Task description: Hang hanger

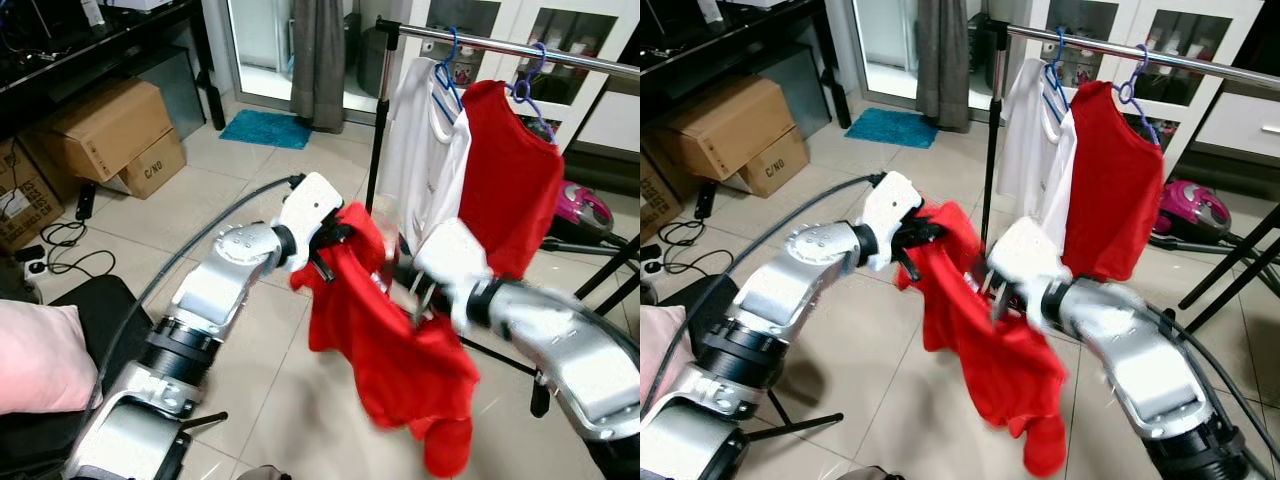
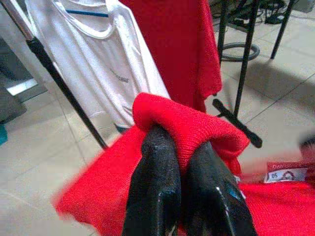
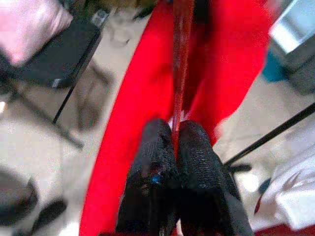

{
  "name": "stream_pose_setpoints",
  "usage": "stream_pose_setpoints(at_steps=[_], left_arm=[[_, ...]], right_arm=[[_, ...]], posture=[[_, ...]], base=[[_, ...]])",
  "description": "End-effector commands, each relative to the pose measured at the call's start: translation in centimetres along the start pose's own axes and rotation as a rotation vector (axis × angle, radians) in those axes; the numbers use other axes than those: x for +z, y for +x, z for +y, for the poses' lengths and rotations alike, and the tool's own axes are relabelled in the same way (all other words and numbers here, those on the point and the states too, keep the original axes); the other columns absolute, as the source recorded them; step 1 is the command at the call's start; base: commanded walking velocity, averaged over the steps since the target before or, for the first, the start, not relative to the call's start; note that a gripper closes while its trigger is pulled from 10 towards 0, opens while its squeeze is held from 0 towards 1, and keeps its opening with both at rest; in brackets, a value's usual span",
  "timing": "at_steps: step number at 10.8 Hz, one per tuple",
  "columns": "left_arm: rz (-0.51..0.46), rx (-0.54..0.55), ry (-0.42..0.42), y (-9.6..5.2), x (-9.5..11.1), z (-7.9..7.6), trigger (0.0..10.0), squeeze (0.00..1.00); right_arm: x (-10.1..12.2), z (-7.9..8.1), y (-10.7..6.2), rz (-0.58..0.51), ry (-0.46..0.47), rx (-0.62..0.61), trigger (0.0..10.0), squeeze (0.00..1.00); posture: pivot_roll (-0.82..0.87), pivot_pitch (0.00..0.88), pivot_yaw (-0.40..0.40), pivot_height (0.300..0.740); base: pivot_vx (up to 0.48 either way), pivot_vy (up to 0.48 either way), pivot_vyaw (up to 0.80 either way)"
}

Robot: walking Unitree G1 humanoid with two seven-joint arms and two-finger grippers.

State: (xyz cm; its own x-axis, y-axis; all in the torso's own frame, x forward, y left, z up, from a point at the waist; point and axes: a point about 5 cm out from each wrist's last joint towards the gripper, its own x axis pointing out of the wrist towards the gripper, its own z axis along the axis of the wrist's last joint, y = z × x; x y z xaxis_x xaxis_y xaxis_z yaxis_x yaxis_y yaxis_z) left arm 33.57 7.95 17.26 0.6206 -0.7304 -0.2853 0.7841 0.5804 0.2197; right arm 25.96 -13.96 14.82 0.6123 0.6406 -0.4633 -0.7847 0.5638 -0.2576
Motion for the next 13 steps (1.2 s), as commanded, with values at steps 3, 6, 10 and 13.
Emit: stream_pose_setpoints(at_steps=[3,6,10,13], left_arm=[[-0.042,0.005,0.066,-1.0,2.2,0.7,0.0,0.0],[0.086,-0.001,0.141,-1.6,0.2,0.9,0.0,0.0],[0.129,0.066,0.153,-2.1,-0.8,1.8,0.0,0.0],[-0.16,0.379,-0.009,-3.7,1.7,6.4,0.0,0.0]], right_arm=[[-0.6,-0.7,-0.2,0.096,-0.048,0.033,0.0,0.0],[-1.3,-1.8,-1.8,0.197,-0.08,0.059,0.0,0.0],[-0.4,-5.0,-5.0,0.148,-0.055,-0.009,0.0,0.0],[-0.5,-3.8,-7.1,-0.077,0.057,0.092,0.0,0.0]], posture=[[-0.06,0.0,0.047,0.74],[-0.06,0.0,0.044,0.74],[-0.06,0.0,0.046,0.74],[-0.06,0.0,0.05,0.74]], base=[[0.0,0.0,0.0],[0.0,0.0,0.0],[0.0,0.0,0.0],[0.0,0.0,0.0]])
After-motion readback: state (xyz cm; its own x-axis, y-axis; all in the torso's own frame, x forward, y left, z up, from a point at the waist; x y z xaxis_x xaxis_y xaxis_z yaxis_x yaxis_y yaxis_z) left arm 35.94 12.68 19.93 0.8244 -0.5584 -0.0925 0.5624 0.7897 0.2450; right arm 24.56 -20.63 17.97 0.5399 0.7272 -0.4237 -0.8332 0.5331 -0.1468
